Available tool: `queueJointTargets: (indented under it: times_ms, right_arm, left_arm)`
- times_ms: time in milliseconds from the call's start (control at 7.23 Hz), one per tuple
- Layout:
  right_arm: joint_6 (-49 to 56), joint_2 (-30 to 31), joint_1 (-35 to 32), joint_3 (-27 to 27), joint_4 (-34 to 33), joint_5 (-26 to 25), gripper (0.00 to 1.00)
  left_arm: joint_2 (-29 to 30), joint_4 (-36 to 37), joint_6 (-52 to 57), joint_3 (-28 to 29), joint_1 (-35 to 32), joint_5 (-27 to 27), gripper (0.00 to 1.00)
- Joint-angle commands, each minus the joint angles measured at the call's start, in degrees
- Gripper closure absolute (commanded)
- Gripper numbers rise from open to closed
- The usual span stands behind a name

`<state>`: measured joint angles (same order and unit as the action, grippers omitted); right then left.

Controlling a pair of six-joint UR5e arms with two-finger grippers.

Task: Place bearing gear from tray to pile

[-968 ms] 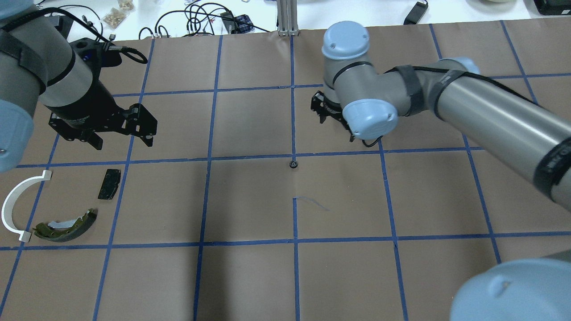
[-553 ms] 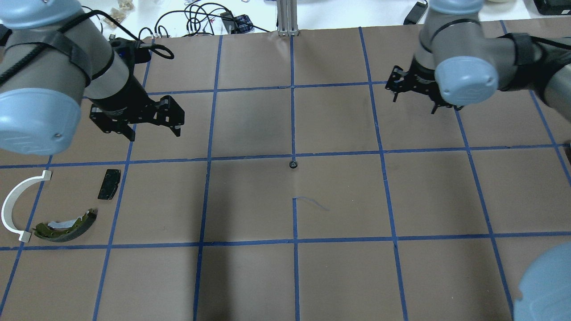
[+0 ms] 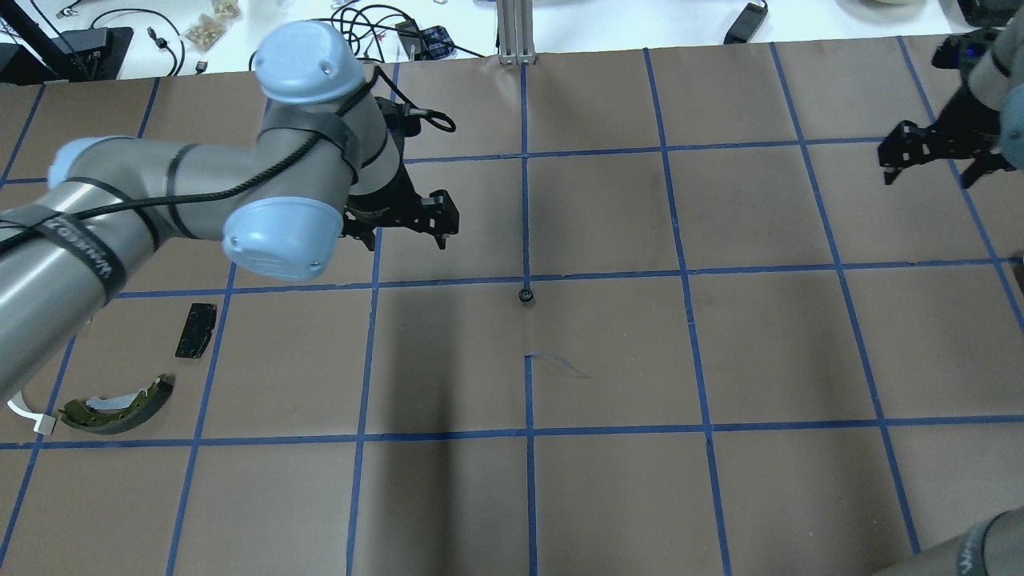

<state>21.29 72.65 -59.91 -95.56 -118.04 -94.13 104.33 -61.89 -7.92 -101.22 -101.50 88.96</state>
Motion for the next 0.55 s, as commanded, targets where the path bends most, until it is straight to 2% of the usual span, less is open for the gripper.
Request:
queueJointTargets:
  times_ms: [0,277,415]
  right_arm:
    - [16.08,-2.06,11.70,0.73,-0.78,1.49,0.00]
    - [22.97,-6.70,17.96,0.29,-2.10,1.67,0.00]
    - [27.97,-10.48,19.20,0.55,-6.80,1.76,0.00]
  left_arm:
    - [6.65,3.79,-0.52,2.32,-4.48,-0.11,0.00]
    - [12.10,3.97,-0.60,5.92,-8.34,-0.02,0.00]
    - [14.48,3.97,-0.61,7.51,-9.23,-0.02,0.00]
